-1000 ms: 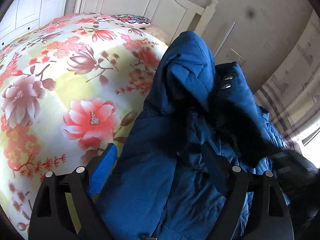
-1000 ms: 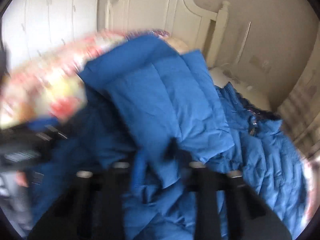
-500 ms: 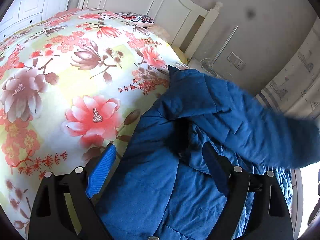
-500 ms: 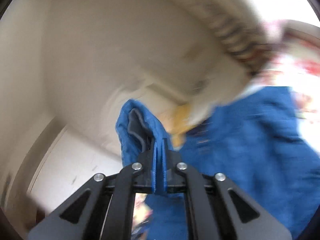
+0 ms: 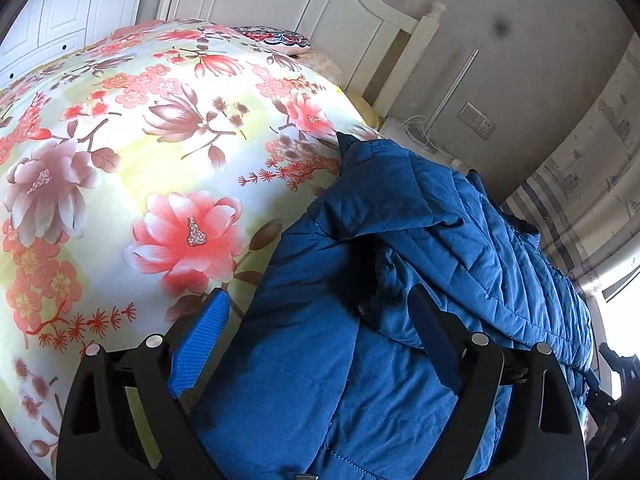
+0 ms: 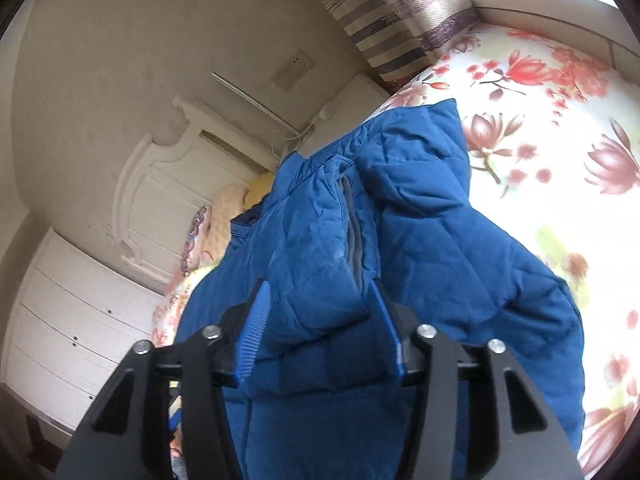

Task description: Fold large clothes

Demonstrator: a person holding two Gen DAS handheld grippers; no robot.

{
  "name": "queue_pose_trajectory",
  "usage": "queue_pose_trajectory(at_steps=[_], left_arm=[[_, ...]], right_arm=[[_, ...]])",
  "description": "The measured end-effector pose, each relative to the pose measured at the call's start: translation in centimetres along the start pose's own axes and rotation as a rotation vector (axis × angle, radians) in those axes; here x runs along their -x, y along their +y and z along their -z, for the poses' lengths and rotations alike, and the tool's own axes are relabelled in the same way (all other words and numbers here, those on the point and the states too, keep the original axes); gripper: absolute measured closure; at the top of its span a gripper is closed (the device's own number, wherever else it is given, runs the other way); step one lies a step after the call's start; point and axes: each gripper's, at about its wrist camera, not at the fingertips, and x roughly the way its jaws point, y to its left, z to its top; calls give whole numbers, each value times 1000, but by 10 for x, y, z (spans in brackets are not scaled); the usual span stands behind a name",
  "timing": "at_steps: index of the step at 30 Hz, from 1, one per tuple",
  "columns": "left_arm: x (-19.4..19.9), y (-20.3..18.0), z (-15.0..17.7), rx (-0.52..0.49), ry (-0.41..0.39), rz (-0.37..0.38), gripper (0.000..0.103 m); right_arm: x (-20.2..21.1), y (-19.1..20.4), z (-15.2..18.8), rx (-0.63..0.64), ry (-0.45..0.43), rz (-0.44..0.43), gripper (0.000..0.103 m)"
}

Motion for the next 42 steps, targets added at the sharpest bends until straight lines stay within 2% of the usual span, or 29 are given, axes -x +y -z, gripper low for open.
queue_pose_trajectory(at_steps=[3, 4, 6, 10, 11, 13, 15, 17, 20, 21, 22, 24, 26, 29, 30, 32, 33, 34, 36, 38, 39, 40, 42], left_arm=[[-1, -1, 0, -5, -1, -3, 18], [-1, -1, 0, -6, 0, -3, 18], [-1, -1, 0, -5, 0, -2, 18], [-3, 0, -1, -1, 2, 3, 18], [-3, 1, -1, 1, 2, 5, 18], [-3, 1, -1, 1, 4, 7, 18], [-4, 2, -2, 1, 6, 10, 18], [-4, 4, -2, 7, 4, 12, 18], [2, 9, -2, 24, -19, 11, 18], [11, 11, -2, 34, -63, 1, 18], [26, 12, -1, 36, -140, -20, 18], [55, 5, -3, 10, -289, -38, 18], [74, -21, -12, -82, -328, 10, 17], [70, -80, -32, -262, -236, 27, 10], [64, -96, -36, -303, -210, 28, 9], [45, -124, -42, -370, -159, 35, 8], [27, -139, -44, -405, -130, 12, 8], [14, -146, -42, -424, -103, -4, 8], [-27, -151, -34, -470, 14, -61, 8], [-63, -144, -18, -511, 123, -130, 6], [-76, -139, -5, -550, 130, -130, 5], [-76, -135, 1, -568, 91, -119, 4], [-75, -134, 0, -561, 107, -119, 4]], right_arm=[[-22, 6, 5, 71, 50, 55, 47], [-25, 12, 8, 121, 49, 78, 64], [-19, 19, 12, 149, 23, 49, 78], [21, 41, 25, 217, -73, -17, 83], [30, 43, 29, 216, -85, -42, 84], [38, 43, 33, 226, -91, -38, 84], [32, 31, 32, 213, -67, 6, 83], [17, 10, 32, 202, -8, 89, 80], [17, -2, 40, 168, -2, 110, 65], [22, 0, 40, 163, -16, 128, 59], [27, 2, 42, 164, -38, 142, 57], [47, 18, 42, 227, -136, 194, 57], [56, 38, 38, 308, -179, 213, 57], [51, 67, 31, 407, -178, 220, 56], [45, 78, 30, 443, -172, 217, 51], [28, 97, 27, 497, -163, 237, 46], [20, 103, 25, 517, -151, 250, 44], [7, 109, 26, 560, -131, 277, 40], [-18, 109, 30, 623, -77, 344, 39], [-54, 90, 40, 672, 60, 430, 40], [-61, 84, 45, 712, 63, 418, 40], [-62, 78, 48, 720, 59, 395, 40], [-62, 78, 45, 711, 89, 391, 40]])
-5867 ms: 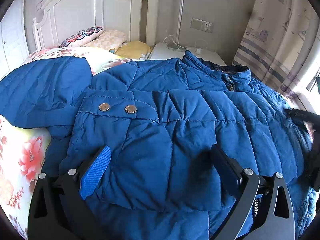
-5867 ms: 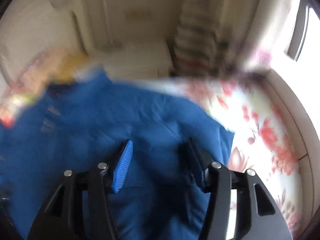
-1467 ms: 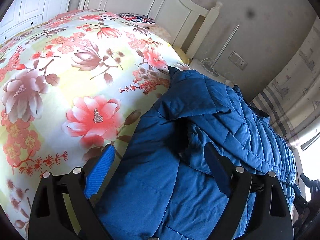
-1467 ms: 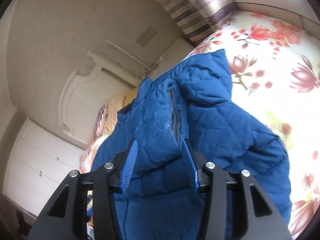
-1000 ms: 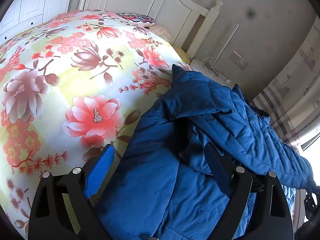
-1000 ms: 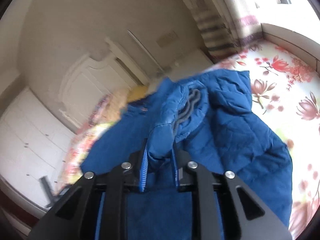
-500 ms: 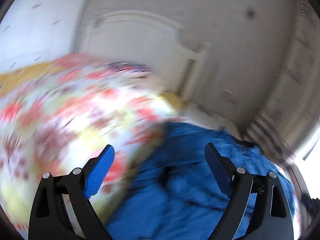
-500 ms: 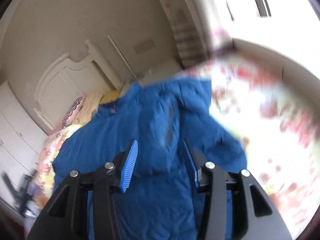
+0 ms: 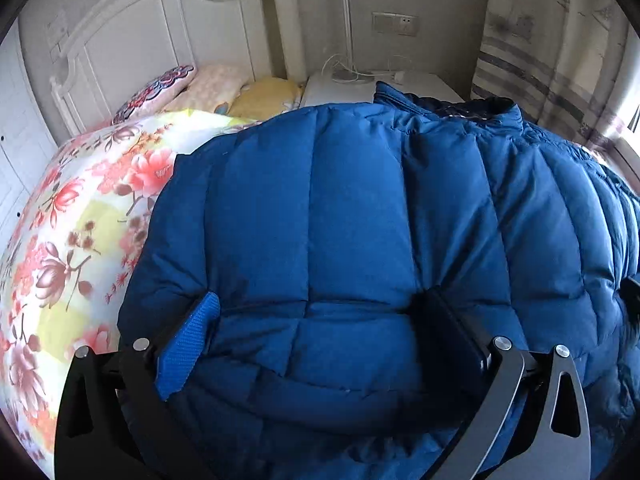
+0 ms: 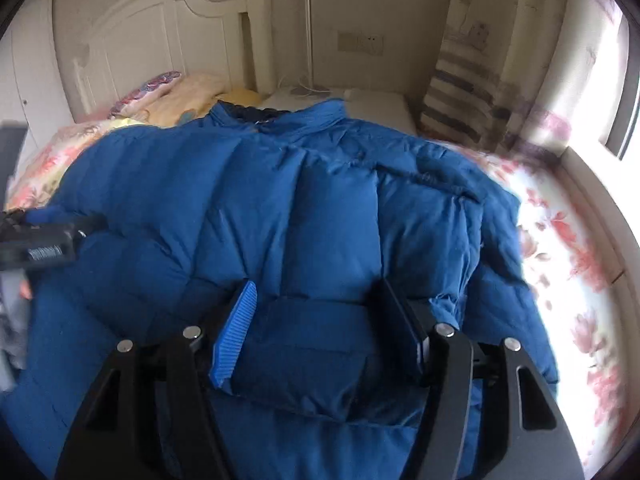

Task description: Fold large clothes

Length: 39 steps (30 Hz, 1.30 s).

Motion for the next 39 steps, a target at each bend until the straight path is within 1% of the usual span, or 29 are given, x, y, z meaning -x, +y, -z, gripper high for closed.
queue_pose_trajectory(at_steps=[3, 4, 5, 7, 9, 10, 13, 15, 16, 17, 18, 21, 22, 23, 24, 27, 28, 29, 31, 32, 33, 34, 35, 38, 39], left_arm=[[9, 4, -9, 21, 30, 6, 6], [16, 4, -13, 26, 9, 21, 6], [22, 2, -19, 29, -19, 34, 5], [35, -1, -32, 23, -81, 41, 5], [35, -9, -49, 14, -99, 33, 5], [29, -14, -56, 4, -91, 20, 5], [6, -31, -65, -32, -51, -5, 5], [-20, -41, -58, -71, -1, -22, 4], [-28, -41, -52, -72, -9, -11, 4], [-29, -40, -47, -63, -37, -5, 4], [-28, -39, -45, -60, -44, -3, 4], [-26, -38, -50, -77, 9, 0, 4], [-22, -36, -56, -81, 31, 9, 4], [-15, -34, -63, -80, 27, 29, 4], [-7, -31, -73, -77, -4, 36, 4], [7, -26, -100, -68, -85, 17, 4], [6, -25, -108, -62, -95, 14, 4], [-3, -24, -114, -60, -84, 7, 4], [-29, -24, -118, -69, -22, -15, 4], [-47, -26, -115, -80, 23, -33, 4], [-71, -28, -108, -94, 90, -29, 4], [-81, -26, -103, -85, 110, -4, 4], [-80, -22, -103, -63, 104, 19, 4], [-79, -20, -109, -66, 141, 35, 4], [-76, -19, -114, -83, 136, 41, 4]], right_arm=[[3, -1, -3, 16, 28, -15, 39], [8, -2, -7, 4, 29, -26, 40], [16, -5, -11, -7, 9, -37, 40], [34, -10, -25, -37, -83, -40, 40], [38, -12, -42, -62, -130, -22, 40], [36, -12, -48, -67, -134, -18, 40], [10, -10, -64, -54, -99, -10, 40], [-25, -6, -61, -8, -7, 10, 38], [-38, -5, -55, 9, 27, 12, 37], [-42, -4, -49, 21, -2, 12, 36], [-41, -4, -49, 16, -2, 8, 36], [-39, -5, -52, 27, 39, -2, 36], [-37, -5, -57, 34, 67, -4, 36], [-32, -7, -64, 36, 86, -7, 36], [-29, -9, -72, 33, 79, -11, 36], [-15, -10, -96, 42, -3, -4, 36], [-17, -8, -104, 51, -11, -4, 36], [-25, -4, -111, 66, 1, -8, 36], [-50, 0, -113, 84, 61, -28, 37], [-74, 3, -108, 106, 141, -24, 44], [-88, 3, -102, 109, 178, -39, 43], [-89, -1, -101, 94, 162, -60, 43], [-89, -5, -101, 70, 163, -83, 43], [-87, -9, -104, 70, 178, -117, 44], [-85, -13, -109, 66, 188, -143, 44]])
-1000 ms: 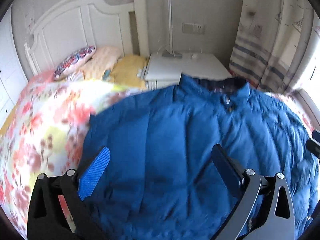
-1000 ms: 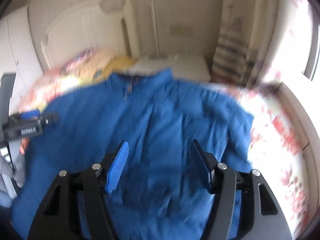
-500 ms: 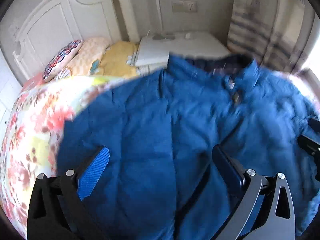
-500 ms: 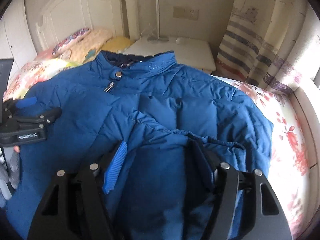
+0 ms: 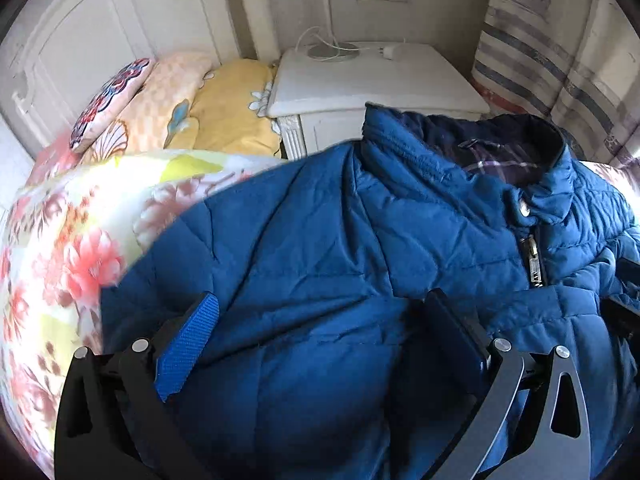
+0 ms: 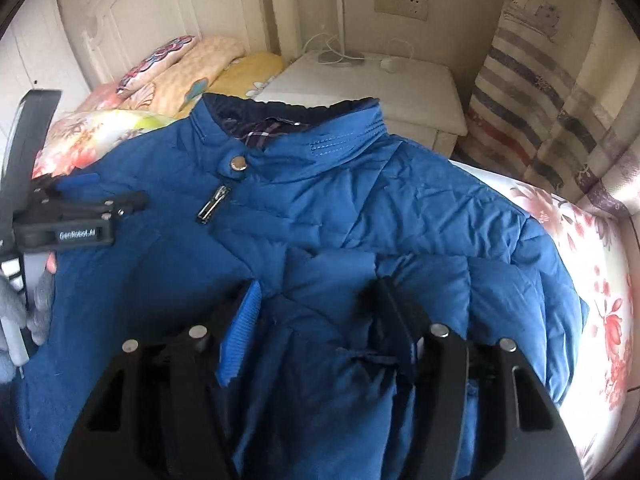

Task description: Fold large clothes

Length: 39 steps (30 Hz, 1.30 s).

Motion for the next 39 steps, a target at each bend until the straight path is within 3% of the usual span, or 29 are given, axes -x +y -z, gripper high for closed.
queue_pose_trajectory(at_steps=[2, 5, 8, 10, 14, 18, 21, 23, 26, 31, 34, 36, 39], left_arm=[[11, 7, -10, -26, -50, -17, 4], [8, 22, -24, -14, -84, -61, 4], [-31, 38, -28, 38, 22, -59, 4], [-40, 40, -26, 66, 40, -23, 4], [-26, 32, -37, 5, 47, -36, 4], [-6, 40, -55, 2, -33, -85, 4], [-31, 45, -62, 26, 26, -93, 4], [-51, 46, -57, 23, 57, -82, 4], [-55, 58, -52, 86, 32, -19, 4], [-53, 57, -50, 87, 21, -40, 4], [-22, 52, -43, 77, -60, -133, 4], [16, 43, -31, 55, -138, -88, 4], [54, 23, -3, 10, -195, -13, 4]], right_arm=[[16, -19, -9, -24, -43, 16, 44], [32, -63, -17, -105, -105, 118, 44], [1, -102, -2, -178, -5, 160, 43], [-7, -110, 9, -194, -43, 105, 41], [-1, -106, -6, -155, 0, 129, 41], [10, -93, -40, -68, -51, 170, 41], [-18, -76, -59, 11, -4, 144, 41], [-45, -69, -62, 51, 47, 147, 41], [-49, -76, -60, 25, 18, 105, 38], [-43, -74, -51, 43, 20, 94, 38], [-18, -61, -47, 68, 39, 218, 38], [12, -46, -40, 94, -28, 240, 38], [61, -2, -15, 163, -141, 174, 37]])
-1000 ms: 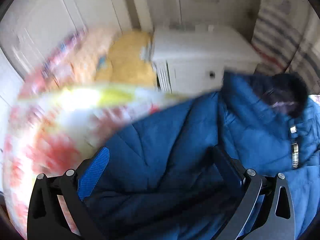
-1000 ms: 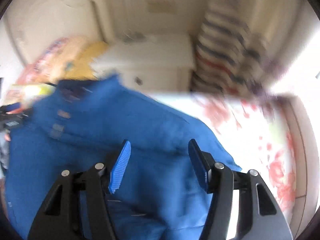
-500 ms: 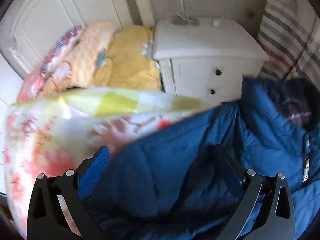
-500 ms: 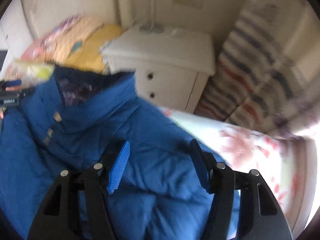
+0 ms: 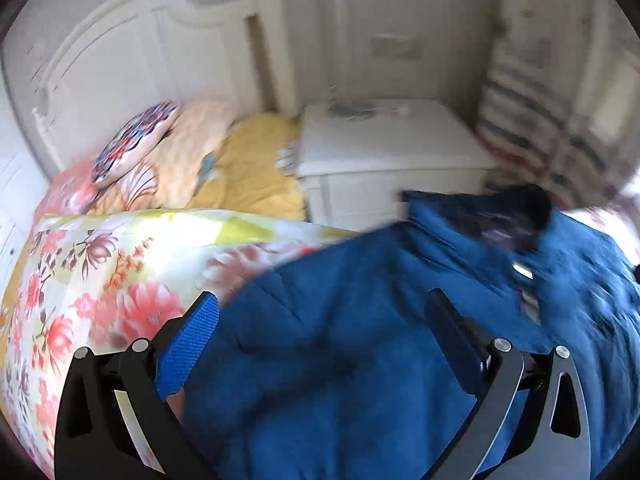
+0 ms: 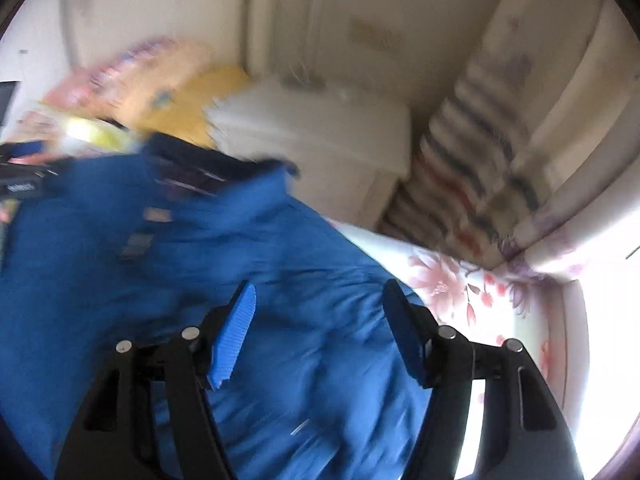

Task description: Fold large clothes

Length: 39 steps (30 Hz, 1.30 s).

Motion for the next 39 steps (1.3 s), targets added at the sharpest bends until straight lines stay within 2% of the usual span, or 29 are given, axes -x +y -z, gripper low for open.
queue_pose_trajectory(at_steps=[2, 4, 5, 6, 7, 8, 10, 11, 14, 16, 18, 19, 20, 22, 24, 26, 28, 30, 31, 32, 34, 37, 39], left_arm=[[9, -16, 18, -38, 12, 14, 4], [0, -33, 43, -78, 68, 22, 4], [-6, -37, 52, -87, 87, 14, 4], [-8, -39, 61, -88, 67, 4, 4], [-6, -39, 65, -86, 37, -4, 4], [-4, -36, 65, -80, 48, -2, 4], [12, -27, 66, -20, 72, -6, 4], [29, -21, 71, 11, 47, 7, 4], [71, -14, 93, 21, -38, 5, 4], [75, -22, 110, -14, -14, -6, 4], [56, -27, 124, -48, 78, -10, 4], [49, -28, 132, -52, 89, -8, 4], [52, -26, 138, -52, 68, -6, 4], [66, -21, 143, -32, 76, -12, 4], [91, -16, 150, 8, 40, 20, 4], [114, -20, 164, 0, 1, 39, 4], [122, -32, 183, -44, 10, 56, 4], [110, -45, 203, -98, 61, 47, 4], [100, -48, 212, -106, 89, 38, 4], [99, -43, 214, -75, 80, 63, 4], [101, -34, 214, -36, 113, 77, 4], [123, -16, 217, -7, 69, 34, 4], [129, -1, 225, 11, 63, 12, 4]], right_arm=[[18, 29, 14, 23, -37, -78, 35], [10, 49, 26, 47, -5, -123, 35], [-6, 62, 38, 72, 54, -116, 35], [-18, 67, 45, 74, 85, -108, 34], [-24, 68, 53, 47, 60, -116, 33], [-22, 66, 57, 18, 41, -121, 33], [-11, 66, 60, -18, 58, -93, 33], [0, 67, 61, -36, 54, -74, 33], [45, 77, 72, -43, -50, -99, 32], [48, 90, 84, -4, -26, -81, 29], [31, 95, 97, 12, 41, -58, 28], [26, 97, 104, 4, 36, -58, 27], [26, 97, 107, -12, 32, -56, 27], [39, 102, 109, -47, 40, -35, 27], [66, 112, 115, -61, 1, -63, 27], [87, 128, 127, -46, -37, -91, 27], [89, 143, 139, -15, -17, -105, 27], [72, 158, 158, -1, 62, -111, 27], [64, 160, 166, -15, 60, -104, 25], [66, 159, 169, -29, 36, -111, 25], [71, 154, 169, -54, 63, -124, 25], [94, 144, 172, -55, 45, -69, 25], [108, 120, 181, -127, 5, -45, 24]])
